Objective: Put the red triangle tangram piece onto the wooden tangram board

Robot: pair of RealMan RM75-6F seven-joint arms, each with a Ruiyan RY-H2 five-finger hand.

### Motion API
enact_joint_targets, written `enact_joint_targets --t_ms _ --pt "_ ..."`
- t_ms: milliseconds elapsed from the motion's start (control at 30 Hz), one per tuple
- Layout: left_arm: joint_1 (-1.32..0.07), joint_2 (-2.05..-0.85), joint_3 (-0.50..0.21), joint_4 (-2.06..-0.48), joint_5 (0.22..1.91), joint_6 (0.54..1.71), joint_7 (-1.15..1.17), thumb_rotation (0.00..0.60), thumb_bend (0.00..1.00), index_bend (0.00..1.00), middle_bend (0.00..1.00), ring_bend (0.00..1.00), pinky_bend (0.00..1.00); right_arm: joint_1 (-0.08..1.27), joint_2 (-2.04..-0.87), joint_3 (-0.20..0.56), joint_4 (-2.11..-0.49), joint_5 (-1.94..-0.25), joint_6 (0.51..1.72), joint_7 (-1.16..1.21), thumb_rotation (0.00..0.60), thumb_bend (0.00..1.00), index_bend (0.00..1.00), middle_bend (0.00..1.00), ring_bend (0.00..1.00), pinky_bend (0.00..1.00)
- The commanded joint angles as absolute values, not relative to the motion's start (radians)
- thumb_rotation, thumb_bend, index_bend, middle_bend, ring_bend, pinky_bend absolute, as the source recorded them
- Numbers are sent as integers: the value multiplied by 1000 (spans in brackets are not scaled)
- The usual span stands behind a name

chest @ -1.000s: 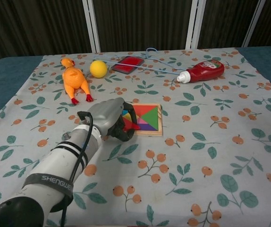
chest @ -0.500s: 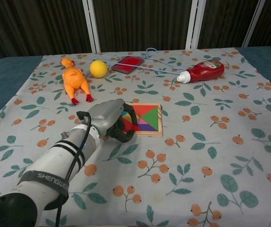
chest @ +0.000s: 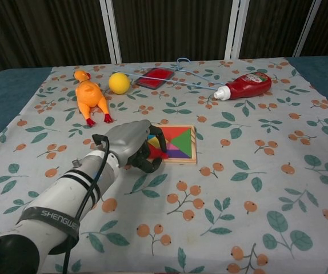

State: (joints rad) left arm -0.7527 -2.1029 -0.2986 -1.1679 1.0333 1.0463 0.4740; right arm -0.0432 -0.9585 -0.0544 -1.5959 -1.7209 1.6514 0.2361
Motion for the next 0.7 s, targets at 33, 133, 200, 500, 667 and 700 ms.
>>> enact_joint_targets --t_ms 33,133,200,500,667,700 --pt "-752 -2101 -298 -1174 1035 1051 475 600 435 378 1000 1000 1000 -44 -958 -55 -1595 -1721 1653 238 600 202 0 0 0 0" --pt "-750 -2097 -296 -1186 1041 1058 473 600 435 375 1000 1000 1000 -45 -958 -55 -1594 -1722 1655 239 600 202 0 0 0 0" --pt "-745 -2090 -290 -1204 1053 1069 469 600 433 375 1000 1000 1000 -45 -958 -55 -1595 -1721 1653 236 600 202 0 0 0 0" --pt "-712 -2055 -255 -1271 1101 1117 448 600 433 420 1000 1000 1000 -44 -963 -57 -1600 -1728 1650 219 600 202 0 0 0 0" --pt "-685 -2029 -218 -1303 1131 1133 431 600 432 463 1000 1000 1000 -43 -962 -53 -1601 -1720 1650 224 600 202 0 0 0 0" --pt "-680 -2026 -212 -1307 1133 1134 429 600 432 463 1000 1000 1000 -43 -962 -53 -1601 -1720 1649 224 600 202 0 0 0 0"
